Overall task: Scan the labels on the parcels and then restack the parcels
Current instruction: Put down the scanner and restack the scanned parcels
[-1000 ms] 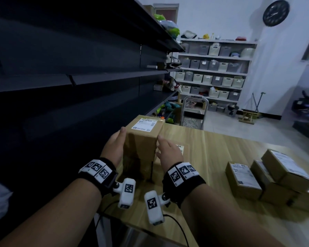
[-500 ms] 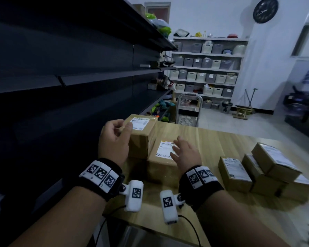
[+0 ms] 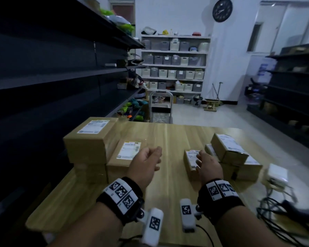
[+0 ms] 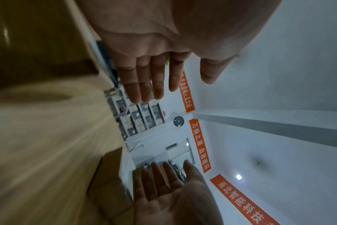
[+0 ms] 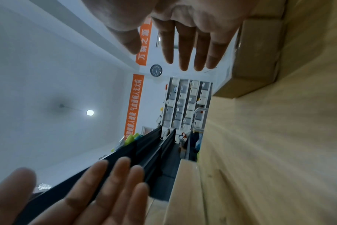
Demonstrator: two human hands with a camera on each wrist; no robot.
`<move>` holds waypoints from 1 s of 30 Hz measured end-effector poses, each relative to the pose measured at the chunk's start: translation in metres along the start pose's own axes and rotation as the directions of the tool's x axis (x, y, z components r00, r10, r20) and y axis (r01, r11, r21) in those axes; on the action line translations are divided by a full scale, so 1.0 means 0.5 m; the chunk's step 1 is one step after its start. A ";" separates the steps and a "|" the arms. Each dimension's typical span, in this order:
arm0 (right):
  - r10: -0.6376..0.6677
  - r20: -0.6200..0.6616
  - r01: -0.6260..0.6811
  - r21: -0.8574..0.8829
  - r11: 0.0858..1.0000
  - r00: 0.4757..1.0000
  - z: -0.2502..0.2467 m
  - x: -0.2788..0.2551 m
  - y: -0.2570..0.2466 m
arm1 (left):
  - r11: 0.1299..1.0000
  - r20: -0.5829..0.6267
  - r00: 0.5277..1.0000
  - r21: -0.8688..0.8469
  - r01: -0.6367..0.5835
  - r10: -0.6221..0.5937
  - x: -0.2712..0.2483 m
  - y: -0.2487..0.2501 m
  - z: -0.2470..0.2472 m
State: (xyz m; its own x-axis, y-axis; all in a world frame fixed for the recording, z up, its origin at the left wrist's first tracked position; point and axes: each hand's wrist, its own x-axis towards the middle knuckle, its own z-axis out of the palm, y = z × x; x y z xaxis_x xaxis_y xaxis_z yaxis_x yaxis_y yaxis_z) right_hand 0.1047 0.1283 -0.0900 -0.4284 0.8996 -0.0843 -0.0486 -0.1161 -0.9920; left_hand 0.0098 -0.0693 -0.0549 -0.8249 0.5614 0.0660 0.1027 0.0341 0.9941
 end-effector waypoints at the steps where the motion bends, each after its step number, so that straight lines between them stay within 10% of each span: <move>1: 0.012 -0.028 -0.012 -0.021 1.000 1.000 -0.020 0.007 0.001 | 0.999 0.034 0.999 -0.014 0.041 -0.041 0.011 -0.017 0.030; 18: 0.183 0.021 -0.184 0.075 0.980 0.983 -0.137 0.103 0.084 | 0.927 0.218 0.917 -0.097 0.361 -0.335 0.097 -0.106 0.269; 30: 0.100 0.095 -0.111 0.122 0.986 0.990 -0.066 0.051 0.034 | 0.996 0.079 0.994 0.031 0.079 -0.081 0.069 -0.057 0.173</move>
State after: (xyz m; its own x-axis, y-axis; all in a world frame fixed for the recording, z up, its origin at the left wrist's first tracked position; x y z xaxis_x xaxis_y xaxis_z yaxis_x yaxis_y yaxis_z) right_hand 0.1227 0.1629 -0.1121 -0.5152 0.8393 -0.1735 -0.1103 -0.2657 -0.9577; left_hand 0.0263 0.0207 -0.0882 -0.7840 0.6203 -0.0217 0.0545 0.1037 0.9931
